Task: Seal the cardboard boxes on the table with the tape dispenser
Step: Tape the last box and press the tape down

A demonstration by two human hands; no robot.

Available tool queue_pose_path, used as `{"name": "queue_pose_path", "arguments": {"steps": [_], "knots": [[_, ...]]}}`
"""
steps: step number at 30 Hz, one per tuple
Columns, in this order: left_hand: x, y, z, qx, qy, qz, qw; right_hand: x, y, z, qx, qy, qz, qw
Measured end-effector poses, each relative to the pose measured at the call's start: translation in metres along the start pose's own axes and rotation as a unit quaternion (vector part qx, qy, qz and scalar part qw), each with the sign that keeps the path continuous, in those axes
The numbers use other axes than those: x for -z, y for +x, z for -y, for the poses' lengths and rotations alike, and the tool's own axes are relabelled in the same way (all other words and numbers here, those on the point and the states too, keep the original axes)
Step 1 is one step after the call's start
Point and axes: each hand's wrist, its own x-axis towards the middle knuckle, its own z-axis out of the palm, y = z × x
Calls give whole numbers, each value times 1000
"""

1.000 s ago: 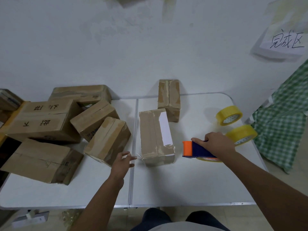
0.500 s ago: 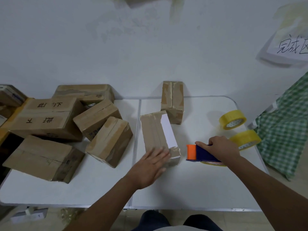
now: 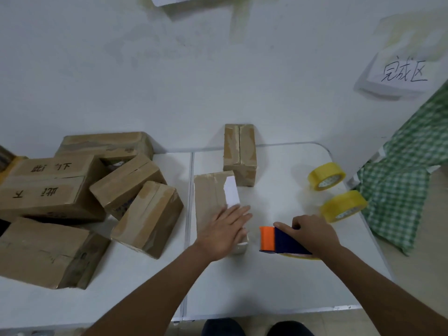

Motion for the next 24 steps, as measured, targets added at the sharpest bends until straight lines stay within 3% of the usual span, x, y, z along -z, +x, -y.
{"name": "queue_pose_path", "arguments": {"steps": [3, 9, 24], "knots": [[-15, 1, 4, 23, 86, 45, 995, 4, 0, -4, -3, 20, 9, 1000], [-27, 1, 13, 7, 132, 33, 991, 6, 1, -13, 7, 64, 23, 998], [-23, 0, 9, 4, 134, 31, 990, 8, 3, -34, 12, 71, 48, 996]]}}
